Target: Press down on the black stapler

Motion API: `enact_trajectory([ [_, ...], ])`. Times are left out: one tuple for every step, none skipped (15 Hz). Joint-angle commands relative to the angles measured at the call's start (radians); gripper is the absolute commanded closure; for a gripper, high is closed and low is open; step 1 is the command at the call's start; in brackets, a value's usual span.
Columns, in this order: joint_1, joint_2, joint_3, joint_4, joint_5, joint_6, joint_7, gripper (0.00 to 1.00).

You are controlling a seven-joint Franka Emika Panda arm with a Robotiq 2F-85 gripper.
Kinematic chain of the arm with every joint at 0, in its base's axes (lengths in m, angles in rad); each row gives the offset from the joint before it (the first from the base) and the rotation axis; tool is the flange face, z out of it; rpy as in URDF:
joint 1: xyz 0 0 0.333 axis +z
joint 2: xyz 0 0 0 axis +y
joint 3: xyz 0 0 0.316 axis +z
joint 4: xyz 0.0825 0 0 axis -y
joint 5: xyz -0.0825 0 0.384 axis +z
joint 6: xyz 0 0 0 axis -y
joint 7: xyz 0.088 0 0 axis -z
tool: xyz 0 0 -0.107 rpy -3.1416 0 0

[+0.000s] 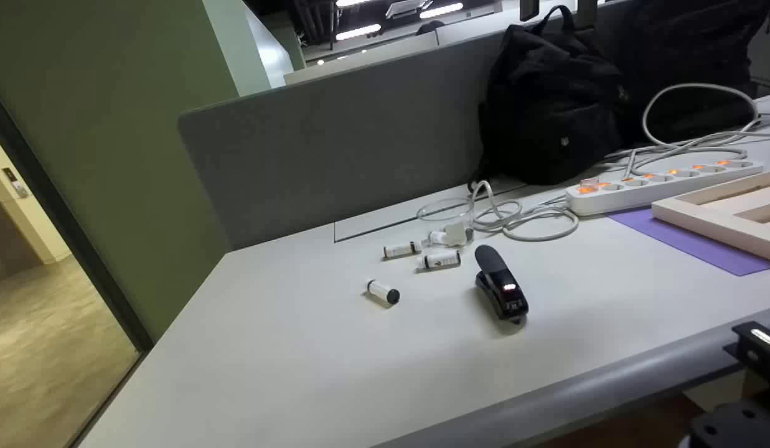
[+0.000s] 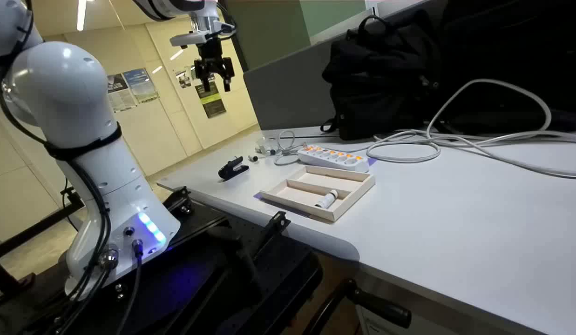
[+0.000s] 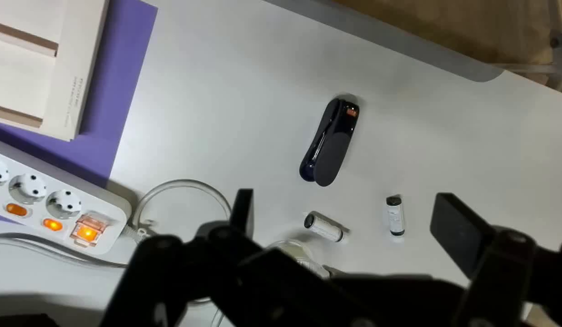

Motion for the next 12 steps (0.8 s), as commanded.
enact_trajectory([
  [-0.018,0.001,0.017,0.002,0.003,-0.003,-0.003,0.0],
  [-0.018,0.0,0.017,0.002,0.003,-0.002,-0.003,0.0],
  [-0.018,0.0,0.017,0.002,0.003,-0.002,-0.004,0.0],
  [-0.018,0.0,0.017,0.002,0.003,-0.002,-0.004,0.0],
  [-0.018,0.0,0.017,0.002,0.003,-0.002,-0.004,0.0],
  [-0.018,0.0,0.017,0.002,0.003,-0.002,-0.005,0.0],
  [-0.018,0.0,0.017,0.002,0.003,-0.002,-0.005,0.0],
  [-0.018,0.0,0.017,0.002,0.003,-0.002,-0.005,0.0],
  [-0.018,0.0,0.017,0.002,0.003,-0.002,-0.006,0.0],
  [-0.018,0.0,0.017,0.002,0.003,-0.002,-0.006,0.0],
  [-0.01,0.025,0.036,0.018,-0.019,0.013,0.008,0.0],
  [0.005,0.042,0.063,0.021,-0.03,0.059,0.025,0.0],
])
